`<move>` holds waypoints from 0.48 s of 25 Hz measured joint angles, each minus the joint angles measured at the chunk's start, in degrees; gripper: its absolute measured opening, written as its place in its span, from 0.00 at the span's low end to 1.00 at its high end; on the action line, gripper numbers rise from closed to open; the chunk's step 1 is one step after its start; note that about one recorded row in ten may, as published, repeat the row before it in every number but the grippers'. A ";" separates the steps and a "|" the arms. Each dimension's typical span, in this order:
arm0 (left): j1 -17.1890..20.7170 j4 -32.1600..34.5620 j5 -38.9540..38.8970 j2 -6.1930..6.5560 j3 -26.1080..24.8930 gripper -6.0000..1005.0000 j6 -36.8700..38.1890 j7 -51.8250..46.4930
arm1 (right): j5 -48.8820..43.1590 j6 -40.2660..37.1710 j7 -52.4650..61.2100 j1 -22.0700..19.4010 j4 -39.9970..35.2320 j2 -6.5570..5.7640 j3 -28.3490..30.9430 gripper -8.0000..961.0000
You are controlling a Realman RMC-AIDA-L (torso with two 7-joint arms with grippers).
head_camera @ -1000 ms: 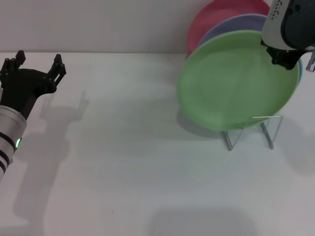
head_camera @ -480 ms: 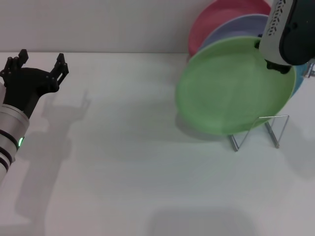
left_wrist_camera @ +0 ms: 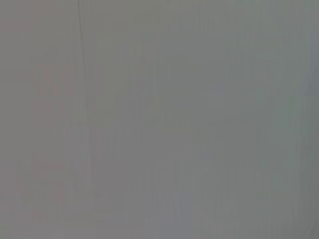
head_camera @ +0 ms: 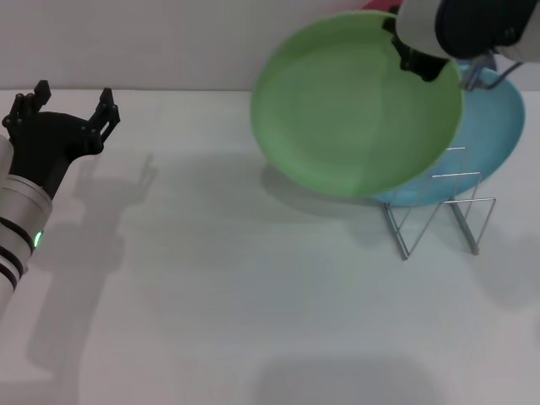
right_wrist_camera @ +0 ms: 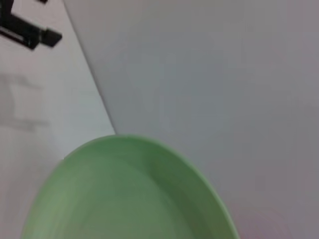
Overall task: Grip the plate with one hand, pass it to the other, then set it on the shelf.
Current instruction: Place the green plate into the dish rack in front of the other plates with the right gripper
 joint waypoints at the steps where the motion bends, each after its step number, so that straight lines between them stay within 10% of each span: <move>1: 0.00 0.00 0.00 0.00 0.00 0.82 0.00 0.00 | 0.00 0.00 0.00 0.00 0.00 0.00 0.00 0.05; 12: 0.49 0.07 0.00 0.30 -2.90 0.82 1.26 0.00 | 5.16 -0.91 3.53 1.31 0.40 -0.02 8.02 0.05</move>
